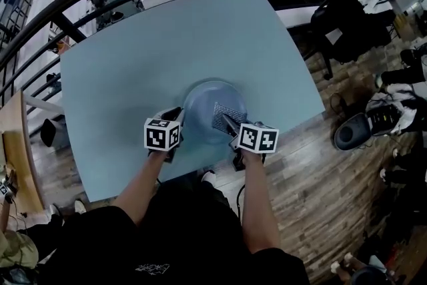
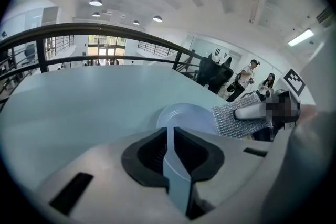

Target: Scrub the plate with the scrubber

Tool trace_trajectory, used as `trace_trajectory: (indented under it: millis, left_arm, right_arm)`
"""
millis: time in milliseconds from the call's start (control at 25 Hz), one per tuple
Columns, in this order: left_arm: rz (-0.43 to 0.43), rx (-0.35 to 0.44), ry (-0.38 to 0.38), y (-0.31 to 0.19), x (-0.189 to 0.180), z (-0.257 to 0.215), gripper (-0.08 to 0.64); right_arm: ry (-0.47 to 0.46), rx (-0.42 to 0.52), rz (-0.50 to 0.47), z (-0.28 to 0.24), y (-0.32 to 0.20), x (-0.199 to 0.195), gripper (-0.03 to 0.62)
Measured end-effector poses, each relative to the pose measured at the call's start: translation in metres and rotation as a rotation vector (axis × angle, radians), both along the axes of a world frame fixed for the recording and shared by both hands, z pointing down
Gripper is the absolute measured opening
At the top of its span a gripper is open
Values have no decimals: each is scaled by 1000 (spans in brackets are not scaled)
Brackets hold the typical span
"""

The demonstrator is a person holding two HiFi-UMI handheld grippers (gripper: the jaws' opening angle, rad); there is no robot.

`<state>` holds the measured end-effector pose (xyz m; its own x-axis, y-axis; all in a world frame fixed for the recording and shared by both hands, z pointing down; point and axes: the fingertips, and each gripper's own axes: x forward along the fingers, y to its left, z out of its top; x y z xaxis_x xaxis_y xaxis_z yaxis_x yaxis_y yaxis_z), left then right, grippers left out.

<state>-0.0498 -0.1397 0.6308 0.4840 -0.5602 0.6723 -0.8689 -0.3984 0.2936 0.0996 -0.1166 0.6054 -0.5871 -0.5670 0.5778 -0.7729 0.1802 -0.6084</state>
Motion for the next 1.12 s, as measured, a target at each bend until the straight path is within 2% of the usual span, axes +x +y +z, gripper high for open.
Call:
trace_trajectory:
  millis: [320,720,1120]
  left_arm:
    - [2,101,-2,32,13,-52,9]
    - [-24,250,31,65,16,-128,8]
    - [-20,343,58,81,20,-172,8]
  right_arm:
    - [66,166,22,-52,31,26,84]
    - [167,381,57,-123,59,52,84]
    - [228,510,103,-165,74,71,84]
